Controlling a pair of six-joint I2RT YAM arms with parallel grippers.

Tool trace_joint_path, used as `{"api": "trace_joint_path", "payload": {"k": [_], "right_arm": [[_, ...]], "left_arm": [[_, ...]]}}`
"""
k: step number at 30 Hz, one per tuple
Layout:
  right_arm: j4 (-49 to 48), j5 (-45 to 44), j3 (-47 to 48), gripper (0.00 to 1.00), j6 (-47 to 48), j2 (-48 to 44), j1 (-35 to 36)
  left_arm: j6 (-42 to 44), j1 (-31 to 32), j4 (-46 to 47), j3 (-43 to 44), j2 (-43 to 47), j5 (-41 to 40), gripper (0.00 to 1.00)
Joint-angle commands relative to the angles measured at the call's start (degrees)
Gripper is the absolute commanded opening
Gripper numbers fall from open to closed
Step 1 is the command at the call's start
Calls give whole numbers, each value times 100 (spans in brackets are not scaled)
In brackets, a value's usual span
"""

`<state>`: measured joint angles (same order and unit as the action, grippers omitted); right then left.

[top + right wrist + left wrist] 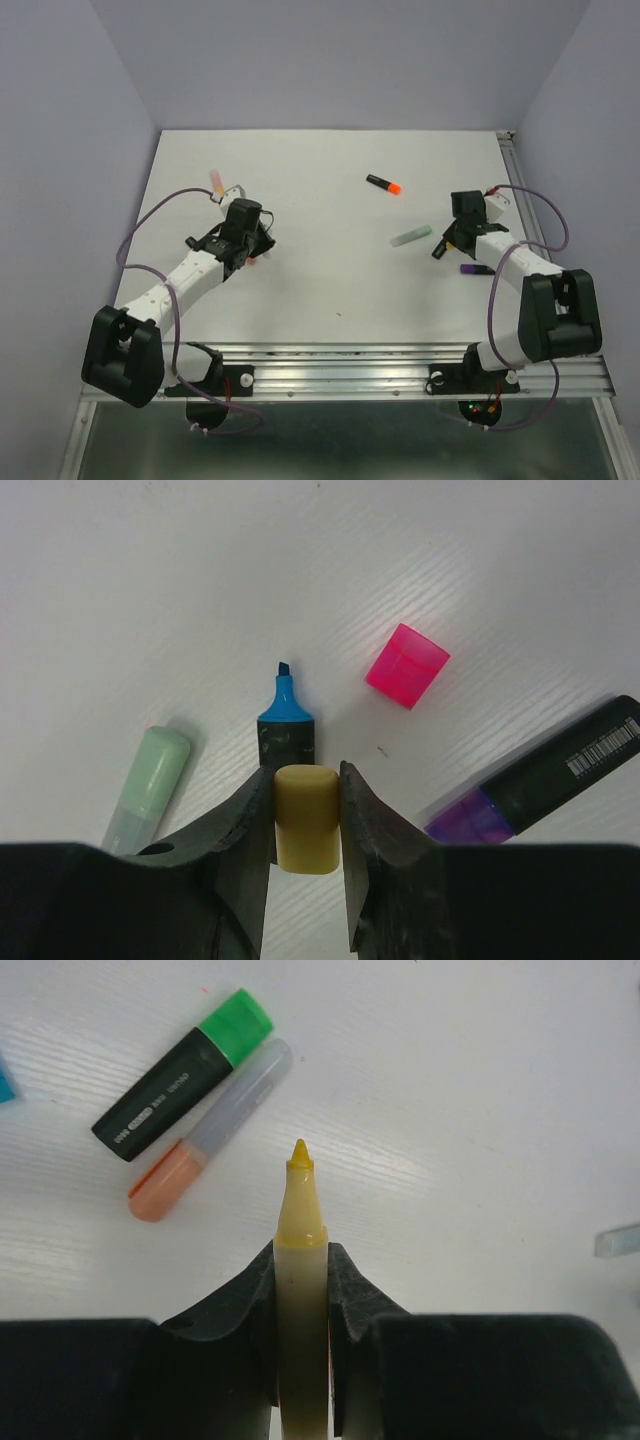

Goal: Open the pen caps

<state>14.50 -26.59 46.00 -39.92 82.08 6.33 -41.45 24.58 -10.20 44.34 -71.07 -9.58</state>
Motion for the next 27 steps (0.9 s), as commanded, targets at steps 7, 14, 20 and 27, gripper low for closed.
{"api": "trace_joint_path", "payload": {"k": [7, 14, 20, 27], "right_arm": [[61, -66, -328, 6, 160, -280, -53], [141, -172, -486, 7, 178, -632, -53], [70, -109, -592, 8, 292, -843, -53], [-123, 40, -688, 9, 433, -852, -53]], "left_arm": [[217, -410, -211, -259, 594, -105, 0], [94, -419, -281, -215, 577, -131, 0], [-144, -497, -501, -153, 480, -333, 0], [-249, -673, -519, -153, 366, -334, 0]]}}
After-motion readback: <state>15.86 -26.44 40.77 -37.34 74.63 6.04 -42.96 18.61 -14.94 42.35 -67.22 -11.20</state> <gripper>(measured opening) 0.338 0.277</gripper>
